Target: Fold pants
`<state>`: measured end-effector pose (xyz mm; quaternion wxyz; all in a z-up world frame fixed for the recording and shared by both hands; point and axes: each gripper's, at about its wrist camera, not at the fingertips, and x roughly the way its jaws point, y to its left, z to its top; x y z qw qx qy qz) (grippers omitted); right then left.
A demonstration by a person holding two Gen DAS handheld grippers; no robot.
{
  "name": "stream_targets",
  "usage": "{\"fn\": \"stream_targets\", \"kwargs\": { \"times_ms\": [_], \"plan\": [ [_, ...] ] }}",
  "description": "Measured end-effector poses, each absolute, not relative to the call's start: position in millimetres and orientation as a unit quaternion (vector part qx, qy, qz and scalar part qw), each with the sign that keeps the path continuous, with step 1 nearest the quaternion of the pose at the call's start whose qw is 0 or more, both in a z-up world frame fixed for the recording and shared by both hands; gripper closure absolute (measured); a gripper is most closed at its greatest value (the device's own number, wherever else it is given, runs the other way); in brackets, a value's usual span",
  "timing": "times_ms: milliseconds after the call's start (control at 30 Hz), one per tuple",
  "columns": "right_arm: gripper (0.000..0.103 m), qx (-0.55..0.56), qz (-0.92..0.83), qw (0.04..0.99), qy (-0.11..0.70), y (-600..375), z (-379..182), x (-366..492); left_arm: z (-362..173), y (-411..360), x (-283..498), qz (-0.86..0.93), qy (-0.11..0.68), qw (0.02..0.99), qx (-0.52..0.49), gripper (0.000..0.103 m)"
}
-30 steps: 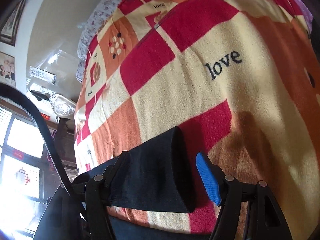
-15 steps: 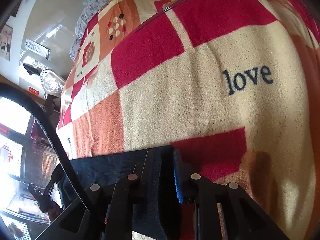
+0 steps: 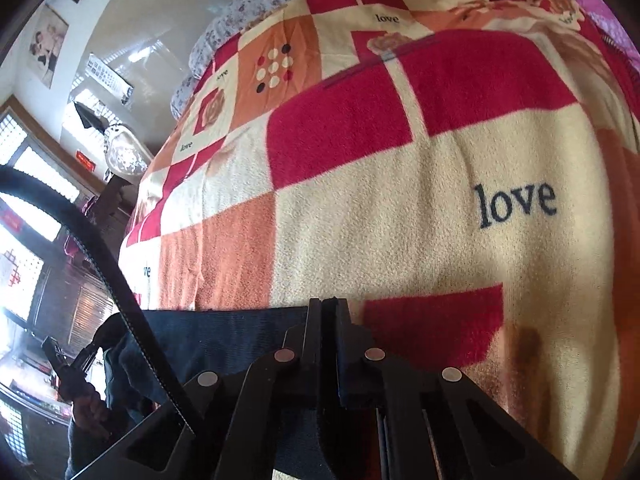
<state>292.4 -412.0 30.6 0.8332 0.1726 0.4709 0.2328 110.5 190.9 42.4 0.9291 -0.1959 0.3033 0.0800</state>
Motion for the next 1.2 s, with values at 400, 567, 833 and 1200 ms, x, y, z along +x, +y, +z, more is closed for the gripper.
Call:
{"fn": "stream_targets", "kwargs": {
  "times_ms": [400, 567, 833, 1200],
  "plan": [
    [0.098, 0.050, 0.312, 0.868, 0.383, -413, 88, 187, 74, 194, 40, 0.025, 0.265, 0.951, -0.160, 0.094],
    [0.098, -0.010, 0.325, 0.872, 0.366, -415, 91, 130, 62, 200, -1, 0.019, 0.267, 0.954, -0.139, 0.094],
    [0.098, -0.109, 0.313, 0.859, 0.390, -429, 60, 43, 21, 200, -56, -0.030, 0.271, 0.949, -0.159, 0.094],
    [0.100, -0.112, 0.261, 0.853, 0.438, -461, 20, 22, 19, 233, -93, 0.088, 0.256, 0.939, -0.213, 0.092]
  ]
}}
